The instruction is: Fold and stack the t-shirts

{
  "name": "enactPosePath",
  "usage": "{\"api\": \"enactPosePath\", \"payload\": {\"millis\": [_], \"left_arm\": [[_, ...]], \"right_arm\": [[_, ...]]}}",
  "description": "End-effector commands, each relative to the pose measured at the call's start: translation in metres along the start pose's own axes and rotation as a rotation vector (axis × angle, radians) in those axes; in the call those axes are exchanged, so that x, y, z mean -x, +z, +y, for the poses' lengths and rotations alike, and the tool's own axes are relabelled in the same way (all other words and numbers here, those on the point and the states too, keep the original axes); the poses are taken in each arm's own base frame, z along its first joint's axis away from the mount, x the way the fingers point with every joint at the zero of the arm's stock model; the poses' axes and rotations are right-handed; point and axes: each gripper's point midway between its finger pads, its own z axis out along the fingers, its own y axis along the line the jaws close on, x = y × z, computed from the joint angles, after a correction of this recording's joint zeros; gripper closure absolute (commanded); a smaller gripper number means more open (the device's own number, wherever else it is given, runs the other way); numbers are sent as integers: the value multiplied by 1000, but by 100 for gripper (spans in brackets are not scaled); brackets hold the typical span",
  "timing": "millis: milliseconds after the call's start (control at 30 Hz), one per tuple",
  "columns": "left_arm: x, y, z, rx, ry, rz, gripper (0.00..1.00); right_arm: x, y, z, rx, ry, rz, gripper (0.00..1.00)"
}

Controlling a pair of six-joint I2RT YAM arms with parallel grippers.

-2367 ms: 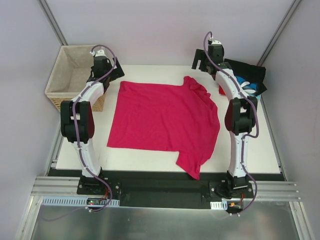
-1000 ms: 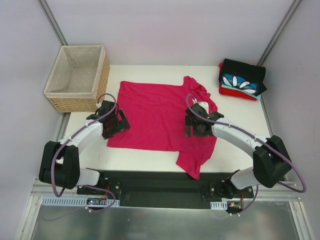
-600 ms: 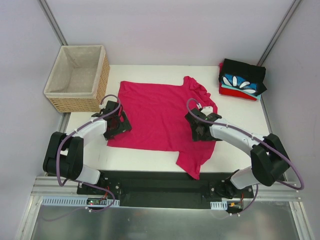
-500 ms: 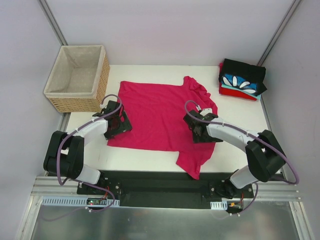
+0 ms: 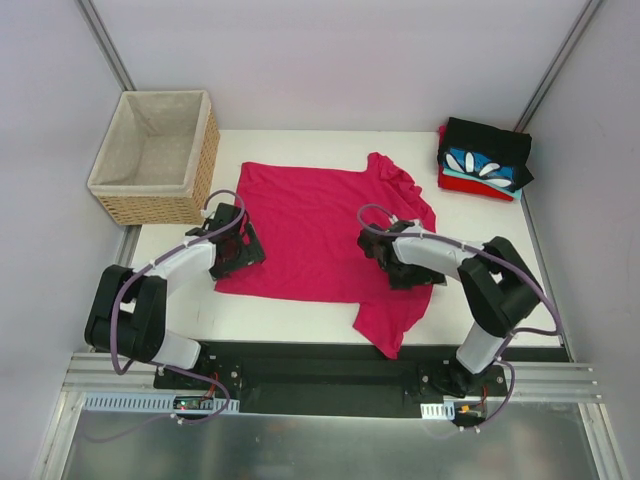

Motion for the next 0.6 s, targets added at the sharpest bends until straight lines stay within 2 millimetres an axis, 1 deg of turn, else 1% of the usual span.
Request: {"api": "enactPosePath", "payload": {"millis": [0,33,67,100,133,167,200,233,267,300,333,367,400,433,467,533,567], "left_arm": [[-2,-21,-14,-80,-31,-11,1],[2,-28,-17,-89,-32,-19,1],[14,-41,-26,-123,-33,-57,1],[21,-48,-30,-139,-31,-77,1],[28,-55,-35,-155,-31,-93,1],[39,-68,-44,-186,-30,-116,1],[45,-74,-48,-198,-29,-131,1],[51,-80,-52,-207,-26,-147,1],[62,-85,-56,-210,-24,-175,1],[68,-87,-58,-206,-22,-191,1],[75,-88,-59,-196,-11,-205,1],[86,-89,-64,-191,-8,-223,1],[94,-87,-65,-172,-10,-239,1],[100,-86,-69,-169,8,-243,1],[112,-84,-79,-171,18,-248,1],[126,-78,-85,-152,32,-262,1],[136,-73,-91,-146,32,-265,1]], "right_arm": [[33,-27,-20,-40,40,-76,3],[42,-34,-23,-37,51,-99,4],[50,-40,-27,-41,59,-124,3],[64,-51,-30,-27,70,-151,4],[71,-56,-31,-17,77,-163,3],[77,-60,-32,-10,84,-173,3],[89,-67,-35,2,102,-191,4],[94,-67,-34,0,107,-191,4],[100,-68,-34,5,120,-192,3],[107,-66,-33,11,139,-189,3],[118,-68,-32,26,156,-199,4],[121,-63,-25,40,155,-181,3],[132,-57,-22,68,195,-177,3],[141,-57,-20,96,195,-182,3],[146,-50,-13,122,202,-166,3],[167,-42,-13,159,255,-185,3],[174,-39,-9,184,232,-195,3]]}}
